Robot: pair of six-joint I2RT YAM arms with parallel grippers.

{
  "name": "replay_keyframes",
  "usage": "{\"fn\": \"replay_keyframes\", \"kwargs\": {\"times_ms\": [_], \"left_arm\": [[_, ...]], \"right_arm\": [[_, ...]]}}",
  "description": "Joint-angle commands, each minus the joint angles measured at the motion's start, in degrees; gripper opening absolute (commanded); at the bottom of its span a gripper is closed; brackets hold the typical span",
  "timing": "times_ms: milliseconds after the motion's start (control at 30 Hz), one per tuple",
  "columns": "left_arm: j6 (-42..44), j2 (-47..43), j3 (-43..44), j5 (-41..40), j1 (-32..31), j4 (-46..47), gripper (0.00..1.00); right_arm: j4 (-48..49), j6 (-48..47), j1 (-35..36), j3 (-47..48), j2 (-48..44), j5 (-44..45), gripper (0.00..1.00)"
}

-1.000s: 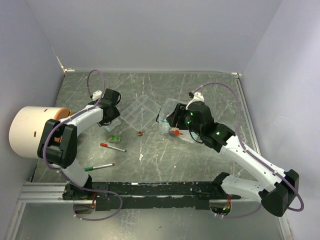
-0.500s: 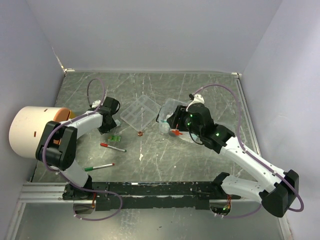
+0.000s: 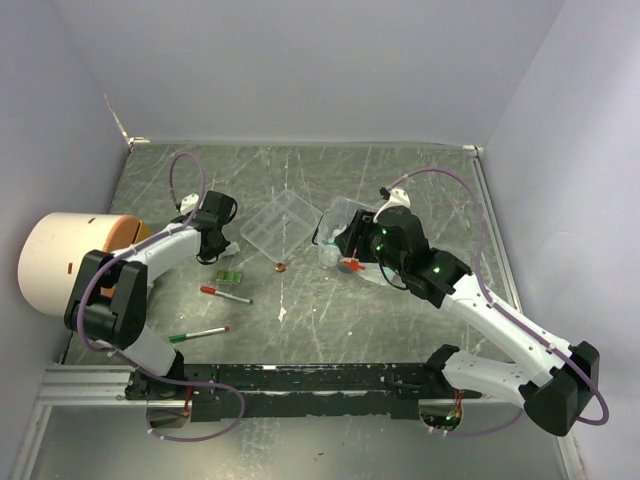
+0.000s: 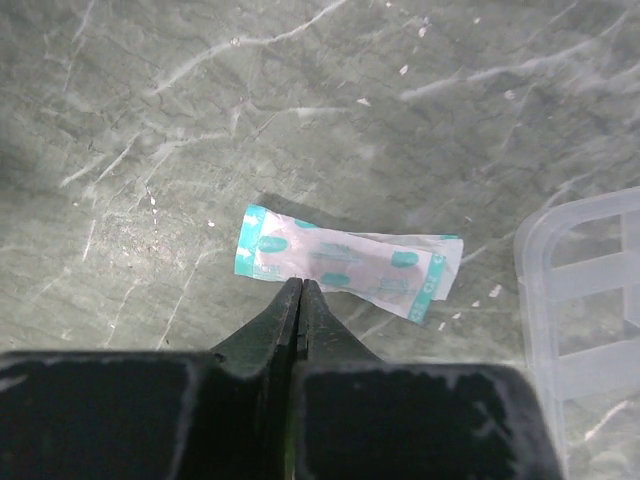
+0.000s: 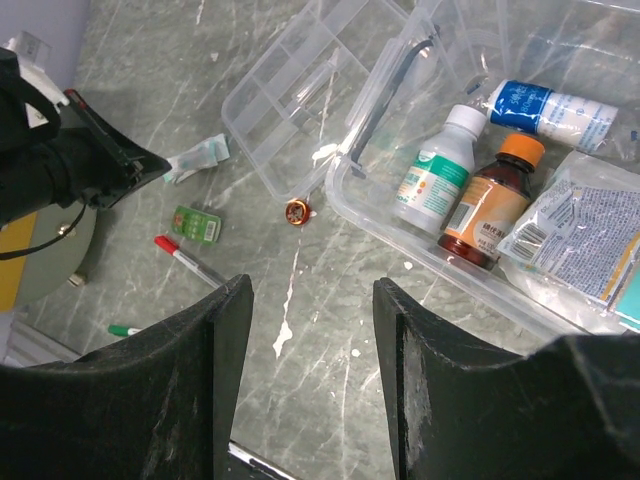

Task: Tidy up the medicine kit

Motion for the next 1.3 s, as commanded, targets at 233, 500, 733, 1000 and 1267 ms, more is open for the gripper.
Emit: {"fn": "replay_keyframes", "kwargs": {"times_ms": [233, 500, 733, 1000, 1267], "left_arm": [[-6.91, -4.46, -4.12, 3.66, 0.31, 5.88, 0.61], [-16.89, -1.99, -4.10, 4.62, 0.31, 8.08, 0.66], [-18.23, -0.22, -3.13, 0.67, 0.31, 8.42, 0.65], [-11.54, 4.70, -1.10, -0.65, 0.47, 8.48, 0.42], [-9.81, 1.32, -2.30, -2.90, 0.40, 8.27, 0.22]], "right_arm": [[-0.14, 0.30, 0.26, -0.67, -1.02, 1.33, 0.51], [-0.40, 0.22, 0.27, -0.73, -0.73, 1.51, 0.51], [-0.83, 0.22, 0.32, -0.83, -0.83, 2.21, 0.51], [-1.50, -0.21, 0.28, -0.07, -0.48, 2.76, 0.51], [-1.29, 0.03, 0.26, -0.15, -0.26, 2.61, 0.51]]}}
